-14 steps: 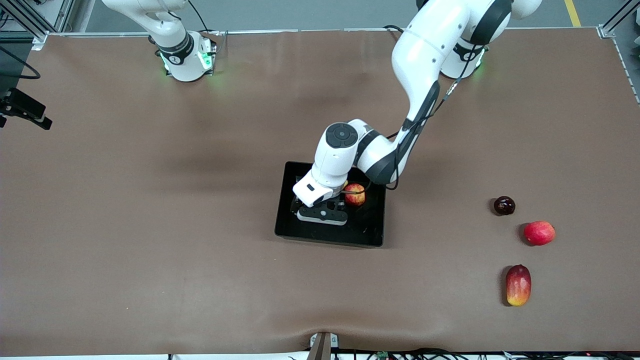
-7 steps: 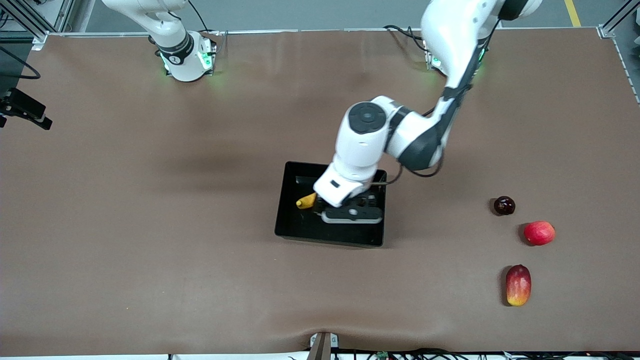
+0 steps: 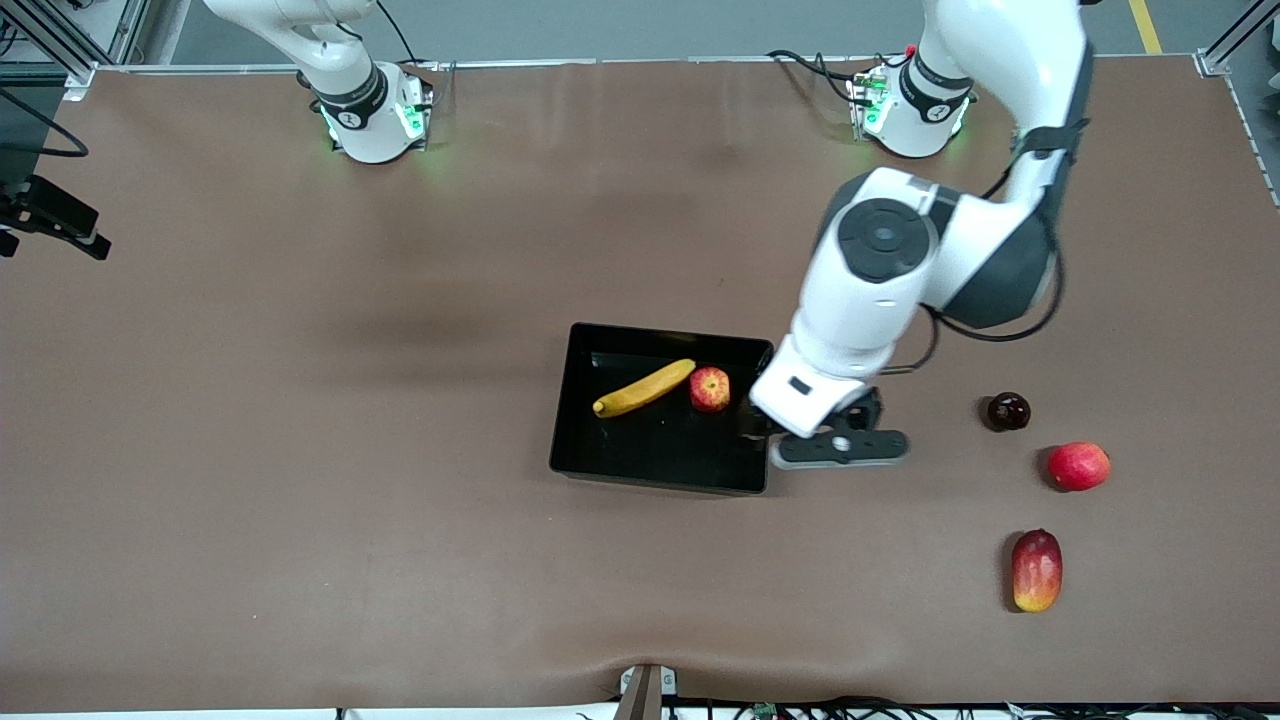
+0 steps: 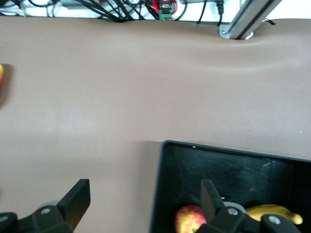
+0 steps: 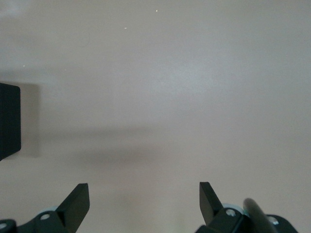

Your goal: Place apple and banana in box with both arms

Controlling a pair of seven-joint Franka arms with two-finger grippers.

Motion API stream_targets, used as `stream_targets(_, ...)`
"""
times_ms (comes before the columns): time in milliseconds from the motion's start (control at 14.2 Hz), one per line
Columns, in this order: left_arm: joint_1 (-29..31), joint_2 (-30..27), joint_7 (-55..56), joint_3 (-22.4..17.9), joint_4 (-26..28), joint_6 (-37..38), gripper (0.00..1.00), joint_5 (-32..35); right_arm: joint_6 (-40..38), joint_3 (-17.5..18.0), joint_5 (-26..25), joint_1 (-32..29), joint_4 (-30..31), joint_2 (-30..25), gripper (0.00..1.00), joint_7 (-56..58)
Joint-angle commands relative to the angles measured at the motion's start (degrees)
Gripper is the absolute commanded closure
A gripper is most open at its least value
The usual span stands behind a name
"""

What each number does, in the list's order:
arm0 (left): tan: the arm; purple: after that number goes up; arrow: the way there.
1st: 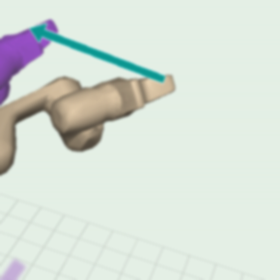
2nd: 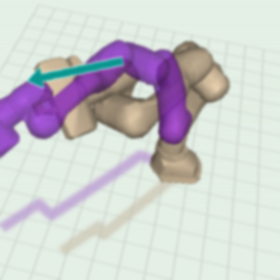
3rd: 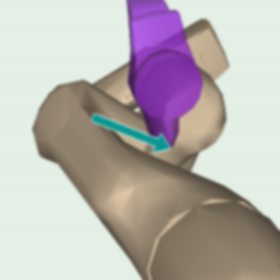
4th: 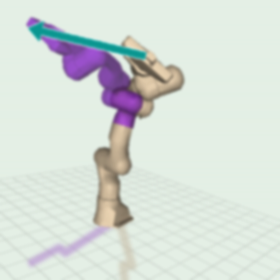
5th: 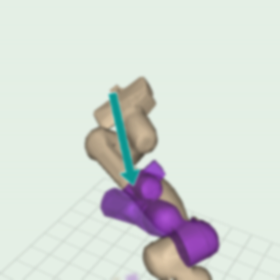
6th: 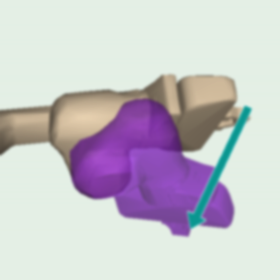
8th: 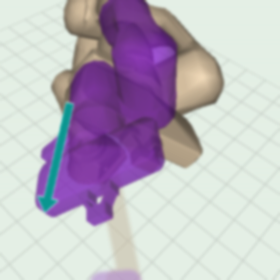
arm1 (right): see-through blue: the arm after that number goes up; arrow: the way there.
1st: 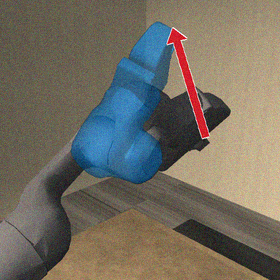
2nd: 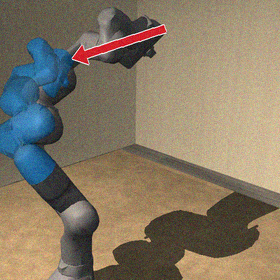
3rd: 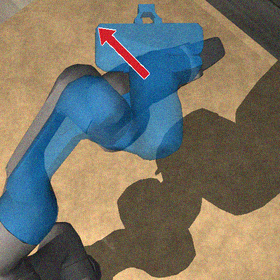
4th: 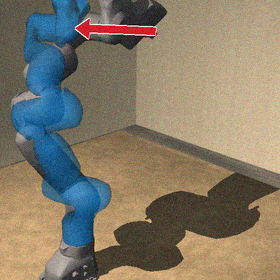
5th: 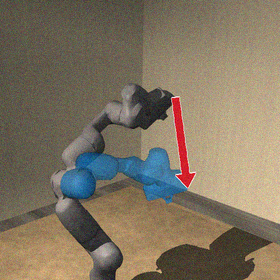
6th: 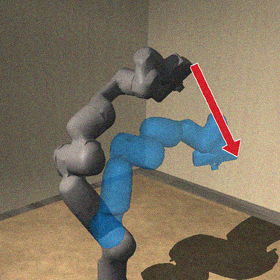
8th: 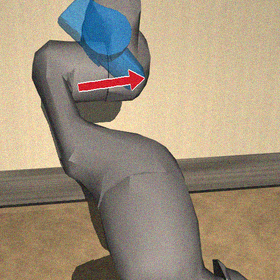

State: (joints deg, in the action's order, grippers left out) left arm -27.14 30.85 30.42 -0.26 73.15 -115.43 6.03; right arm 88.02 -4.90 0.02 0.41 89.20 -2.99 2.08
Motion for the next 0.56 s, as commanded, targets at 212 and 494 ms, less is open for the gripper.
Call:
stream_targets(212,4.99,-7.11,-2.21,0.09,2.61,6.42,0.00,-0.32,0.22,-0.02,1.73,0.29,-0.25,0.00,0.00,0.73)
stream_targets(494,9.20,-11.86,-7.83,0.35,2.70,16.53,0.00,-0.41,0.22,-0.02,2.18,0.20,-0.08,0.08,0.00,0.73)
